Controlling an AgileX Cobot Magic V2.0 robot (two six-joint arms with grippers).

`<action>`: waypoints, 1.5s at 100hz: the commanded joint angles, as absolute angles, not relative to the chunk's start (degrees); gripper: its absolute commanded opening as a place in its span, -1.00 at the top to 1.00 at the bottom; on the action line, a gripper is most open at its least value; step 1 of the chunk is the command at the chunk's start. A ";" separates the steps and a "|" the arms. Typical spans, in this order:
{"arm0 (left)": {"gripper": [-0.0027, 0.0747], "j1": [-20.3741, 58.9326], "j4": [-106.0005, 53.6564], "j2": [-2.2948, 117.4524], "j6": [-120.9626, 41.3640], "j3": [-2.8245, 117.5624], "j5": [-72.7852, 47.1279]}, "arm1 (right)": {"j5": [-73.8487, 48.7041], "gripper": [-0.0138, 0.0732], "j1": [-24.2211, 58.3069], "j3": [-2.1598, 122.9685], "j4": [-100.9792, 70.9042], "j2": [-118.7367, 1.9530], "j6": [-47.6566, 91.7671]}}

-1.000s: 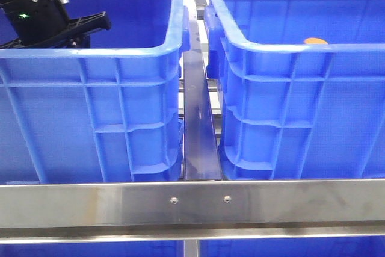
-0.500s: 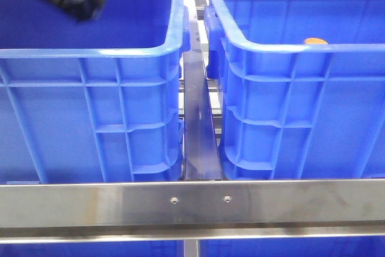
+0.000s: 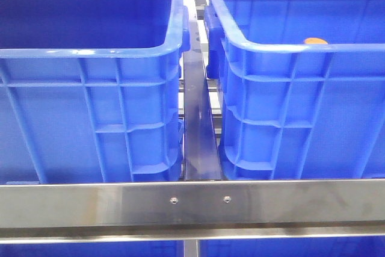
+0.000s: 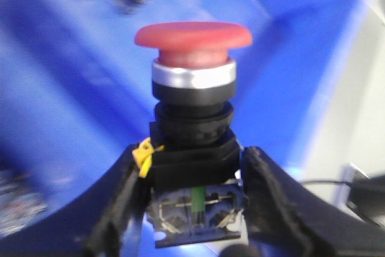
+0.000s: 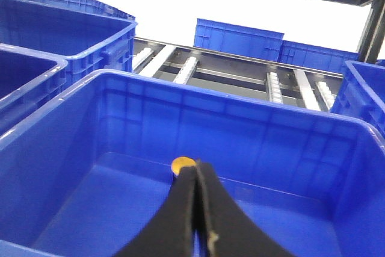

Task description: Pick red and yellow buttons and place in box

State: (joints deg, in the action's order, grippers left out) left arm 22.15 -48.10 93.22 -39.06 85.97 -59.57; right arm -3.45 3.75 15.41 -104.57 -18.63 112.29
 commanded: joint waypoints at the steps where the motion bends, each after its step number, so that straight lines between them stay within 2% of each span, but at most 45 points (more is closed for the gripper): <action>1: 0.94 24.78 -52.26 90.42 -39.69 87.50 -58.84 | -5.40 0.84 3.49 16.86 -109.84 -18.82 112.18; 32: 0.94 29.79 -52.26 90.42 -39.69 87.50 -58.84 | -5.61 0.82 3.49 16.86 -109.84 -19.04 112.18; 39: 0.94 29.79 -52.26 90.42 -39.69 87.50 -58.84 | -6.55 0.71 3.49 17.05 -109.84 -19.12 112.18; 46: 0.94 29.79 -52.26 90.42 -39.69 87.50 -58.84 | -8.14 0.41 3.49 17.57 -109.84 -19.12 112.18; 58: 0.93 29.79 -52.26 90.42 -39.69 87.50 -58.84 | -10.66 -0.40 3.49 18.94 -109.84 -19.12 112.14; 63: 0.93 29.79 -52.26 90.42 -39.69 87.50 -58.84 | -10.66 -0.61 3.49 19.69 -109.84 -19.12 111.86; 68: 0.93 29.79 -52.26 90.42 -39.69 87.50 -58.84 | -10.62 -0.69 3.49 20.53 -109.84 -19.30 110.28; 90: 0.93 29.79 -52.26 90.42 -39.69 87.50 -58.84 | -15.04 -0.68 3.49 24.23 -109.84 -24.54 102.32; 119: 0.93 29.79 -52.26 90.42 -39.69 87.50 -58.84 | -30.30 -0.68 3.49 32.08 -109.84 -37.93 85.76; 137: 0.93 29.79 -52.26 90.42 -39.69 87.50 -58.84 | -40.20 -0.67 3.49 38.04 -109.27 -48.28 70.09; 150: 0.93 29.79 -52.26 90.42 -39.69 87.50 -58.84 | -47.77 -0.54 3.49 42.52 -107.66 -56.25 65.16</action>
State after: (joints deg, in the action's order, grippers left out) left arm 29.39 -48.34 93.22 -39.29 85.97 -59.63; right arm -40.83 3.75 38.26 -102.74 -52.15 68.80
